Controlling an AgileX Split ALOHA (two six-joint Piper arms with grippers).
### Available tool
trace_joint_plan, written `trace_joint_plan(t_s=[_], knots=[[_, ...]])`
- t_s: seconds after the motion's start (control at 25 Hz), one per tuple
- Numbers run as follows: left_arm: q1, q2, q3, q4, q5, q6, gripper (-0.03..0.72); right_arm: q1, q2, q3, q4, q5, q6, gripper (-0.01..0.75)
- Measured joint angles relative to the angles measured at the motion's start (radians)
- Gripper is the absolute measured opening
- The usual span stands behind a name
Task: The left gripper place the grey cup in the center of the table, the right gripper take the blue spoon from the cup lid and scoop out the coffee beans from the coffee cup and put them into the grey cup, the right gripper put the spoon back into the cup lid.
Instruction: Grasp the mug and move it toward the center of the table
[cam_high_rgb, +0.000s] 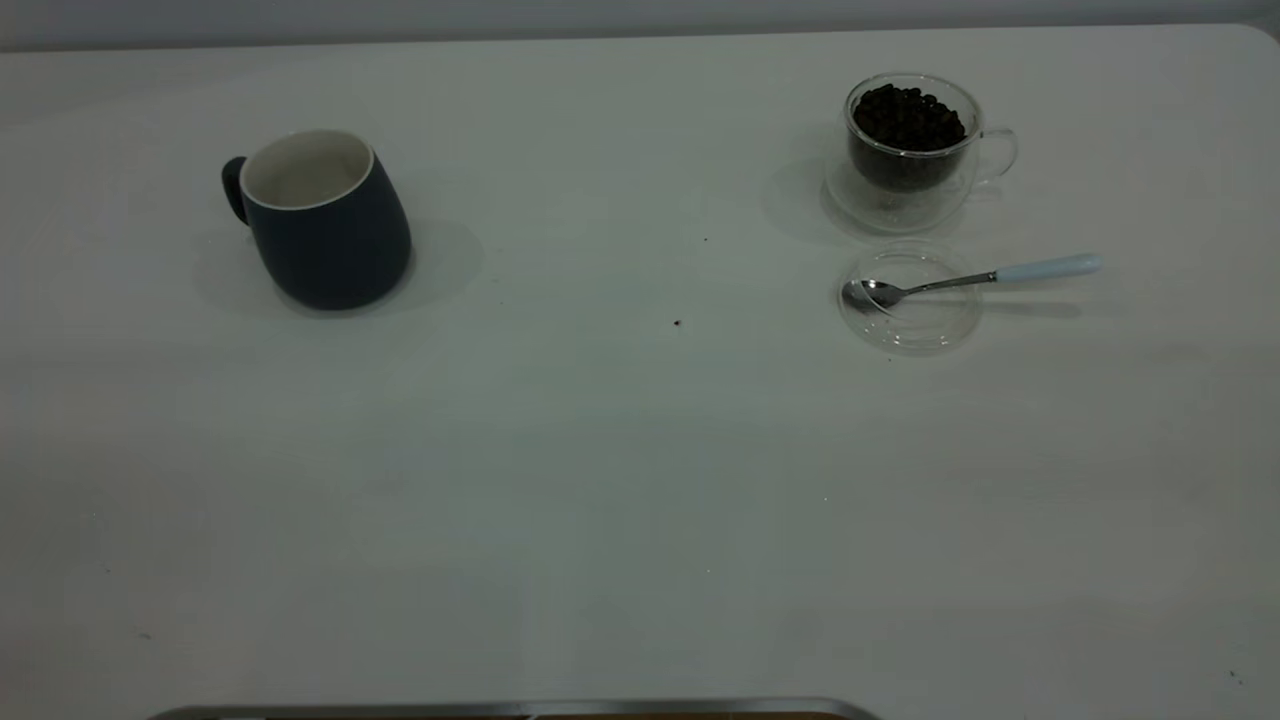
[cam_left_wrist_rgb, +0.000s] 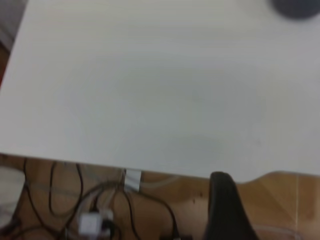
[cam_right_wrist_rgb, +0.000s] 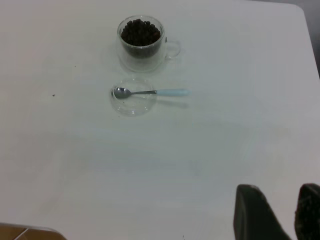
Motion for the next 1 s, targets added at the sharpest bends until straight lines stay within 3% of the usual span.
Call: trace_joint_plan(t_s=[0.48, 0.76, 1.0], knots=[[0.000, 0.729, -0.145, 0.001, -0.452, -0.120, 0.508, 0.000, 0.000, 0.000, 0.000, 0.000, 0.000, 0.240], [0.000, 1.141, -0.412, -0.001, -0.509, -0.081, 0.508, 0.000, 0.000, 0.000, 0.000, 0.000, 0.000, 0.240], [0.002, 1.383, -0.589, 0.000, -0.514, 0.124, 0.508, 0.000, 0.000, 0.000, 0.000, 0.000, 0.000, 0.240]])
